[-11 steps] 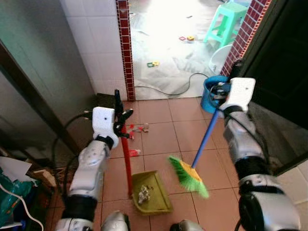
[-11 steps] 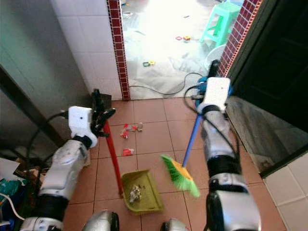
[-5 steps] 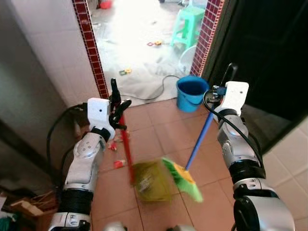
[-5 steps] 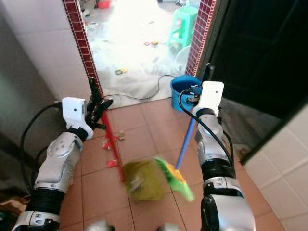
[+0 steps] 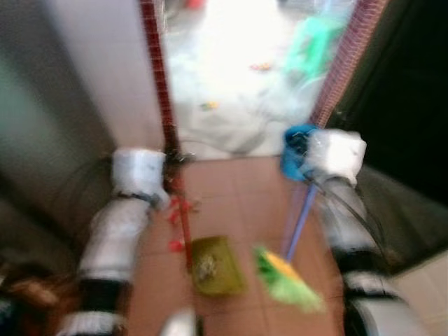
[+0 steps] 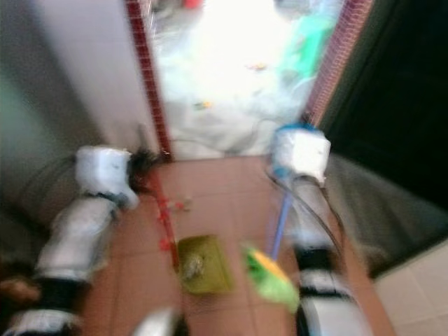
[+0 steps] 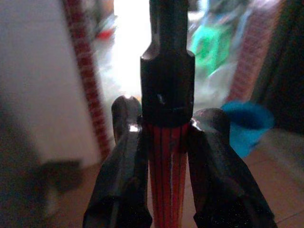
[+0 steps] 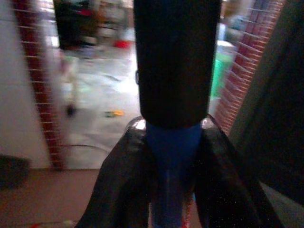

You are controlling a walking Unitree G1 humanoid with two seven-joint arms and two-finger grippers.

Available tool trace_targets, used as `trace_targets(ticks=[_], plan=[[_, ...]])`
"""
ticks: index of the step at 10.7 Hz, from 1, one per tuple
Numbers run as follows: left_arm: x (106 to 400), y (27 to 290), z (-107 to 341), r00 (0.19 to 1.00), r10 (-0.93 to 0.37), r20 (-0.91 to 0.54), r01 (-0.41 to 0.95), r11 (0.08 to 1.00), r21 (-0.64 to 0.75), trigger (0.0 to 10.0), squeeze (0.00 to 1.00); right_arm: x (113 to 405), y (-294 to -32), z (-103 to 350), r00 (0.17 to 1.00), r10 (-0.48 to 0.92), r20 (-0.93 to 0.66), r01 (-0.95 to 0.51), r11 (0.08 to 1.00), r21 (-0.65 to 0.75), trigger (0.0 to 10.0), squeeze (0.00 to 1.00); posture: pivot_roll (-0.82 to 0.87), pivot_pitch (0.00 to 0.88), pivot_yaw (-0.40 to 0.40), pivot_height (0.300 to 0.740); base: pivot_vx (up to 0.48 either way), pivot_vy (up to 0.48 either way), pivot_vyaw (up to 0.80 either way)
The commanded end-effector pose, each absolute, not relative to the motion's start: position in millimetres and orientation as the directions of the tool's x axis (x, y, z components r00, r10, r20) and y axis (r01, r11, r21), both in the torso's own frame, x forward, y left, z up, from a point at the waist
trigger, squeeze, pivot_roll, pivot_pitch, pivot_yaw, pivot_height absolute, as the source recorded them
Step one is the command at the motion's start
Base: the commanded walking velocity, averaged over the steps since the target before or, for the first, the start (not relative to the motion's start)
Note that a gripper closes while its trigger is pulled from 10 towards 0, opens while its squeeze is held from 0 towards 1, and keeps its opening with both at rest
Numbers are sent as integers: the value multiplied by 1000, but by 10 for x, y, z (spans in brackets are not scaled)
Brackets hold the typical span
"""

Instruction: Sweep floor

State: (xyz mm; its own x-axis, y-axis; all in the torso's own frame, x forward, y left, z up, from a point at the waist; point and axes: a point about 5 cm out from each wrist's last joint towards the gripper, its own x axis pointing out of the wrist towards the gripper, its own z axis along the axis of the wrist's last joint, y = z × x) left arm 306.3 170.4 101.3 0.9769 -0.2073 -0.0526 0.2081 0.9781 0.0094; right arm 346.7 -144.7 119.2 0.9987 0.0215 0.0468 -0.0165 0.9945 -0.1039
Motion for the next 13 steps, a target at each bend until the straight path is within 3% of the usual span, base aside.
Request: trace_targets(ticks=[1,5,7,10,13], plan=[[3110,1564,1260,966,-254,58,253,967,24,10000,0,3446,-1560,1358,990,-1,140,20,991,-132,10000,0,-2,0,60,740,379,-259,0],[2959,1694,1064,982,-189,6,189,982,-21,10000,0,3068,-2058,1114,980,-177,93,189,972,-137,10000,0,-64,0,120,740,250,-130,0],[2880,1678,1019,978,-208,-12,208,978,-20,10000,0,2971,-2226,1032,970,-237,54,242,960,-144,10000,0,-50,0,95,740,0,0,0],[2857,1637,1070,979,-205,14,206,976,-70,10000,0,3179,-2100,1179,983,-168,77,179,971,-158,10000,0,-29,0,68,740,0,0,0],[2872,1606,1091,969,-245,16,245,966,-79,10000,0,3273,-2001,1194,988,-138,76,148,978,-150,10000,0,-32,0,66,740,0,0,-800]])
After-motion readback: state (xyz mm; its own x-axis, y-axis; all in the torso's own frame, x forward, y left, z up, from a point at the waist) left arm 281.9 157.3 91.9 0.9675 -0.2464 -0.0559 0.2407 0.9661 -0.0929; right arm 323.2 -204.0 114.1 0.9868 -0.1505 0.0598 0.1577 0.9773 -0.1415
